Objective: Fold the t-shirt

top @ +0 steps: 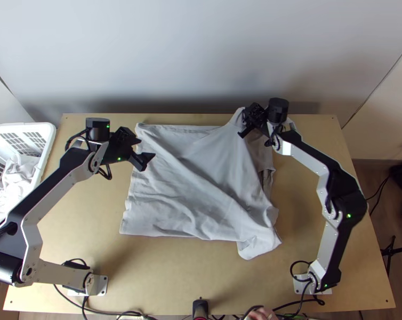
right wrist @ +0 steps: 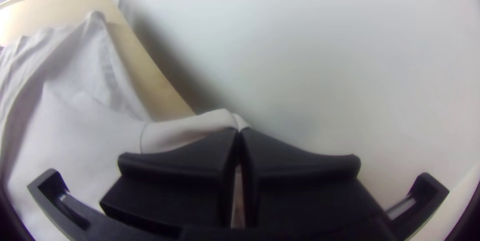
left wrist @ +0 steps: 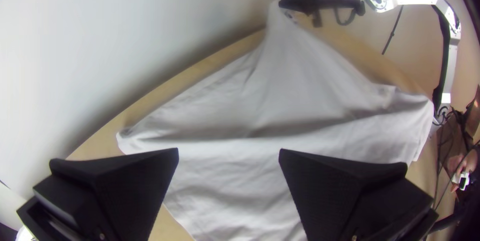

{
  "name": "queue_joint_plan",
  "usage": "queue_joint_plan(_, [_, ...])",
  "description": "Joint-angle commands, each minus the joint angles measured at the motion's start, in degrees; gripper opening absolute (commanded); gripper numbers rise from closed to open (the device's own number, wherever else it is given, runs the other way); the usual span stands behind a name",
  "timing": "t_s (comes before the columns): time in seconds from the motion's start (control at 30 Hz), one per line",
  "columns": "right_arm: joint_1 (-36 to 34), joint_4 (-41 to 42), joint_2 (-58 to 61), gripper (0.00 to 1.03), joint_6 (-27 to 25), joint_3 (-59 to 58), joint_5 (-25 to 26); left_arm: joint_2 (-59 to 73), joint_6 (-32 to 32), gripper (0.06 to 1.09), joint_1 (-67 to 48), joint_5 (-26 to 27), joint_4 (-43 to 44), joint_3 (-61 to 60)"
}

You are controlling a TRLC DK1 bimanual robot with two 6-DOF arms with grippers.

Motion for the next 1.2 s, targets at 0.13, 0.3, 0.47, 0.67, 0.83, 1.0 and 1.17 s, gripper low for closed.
queue_joint_plan(0.13, [-0.8, 3.1, 9.7, 0.03, -3.2, 9.3, 7.1, -1.0, 0.0, 1.03, -1.5, -1.0, 0.1, -0.9])
queue_joint_plan(0.3, [-0.7, 3.1, 13.6, 0.04, -4.6, 14.0, 9.6, -1.0, -0.3, 1.03, -2.2, -1.1, 0.6, -0.9])
queue_joint_plan(0.47, [-0.7, 2.9, 14.7, 0.71, -3.1, 14.4, 10.6, -1.0, -0.5, 1.03, -2.2, -1.1, 0.5, -1.0])
queue_joint_plan(0.67, [-0.7, 2.9, 14.9, 0.98, 4.0, 14.3, 12.0, -1.3, -0.7, 1.03, -2.6, -1.1, 0.5, -1.0])
queue_joint_plan(0.83, [-0.9, -0.8, 12.0, 0.98, 8.6, 14.5, 12.4, -2.1, -0.8, 1.03, -2.4, -1.2, 0.3, -1.0])
queue_joint_plan(1.0, [-2.6, -5.9, 5.0, 0.98, 15.6, 14.6, 12.3, -2.7, -0.7, 1.03, -1.8, -1.2, 0.1, -2.0])
queue_joint_plan(1.17, [-5.0, -16.1, 1.1, 0.98, 23.3, 14.6, 7.3, -3.7, -0.7, 1.03, -2.1, -1.1, 0.1, -3.2])
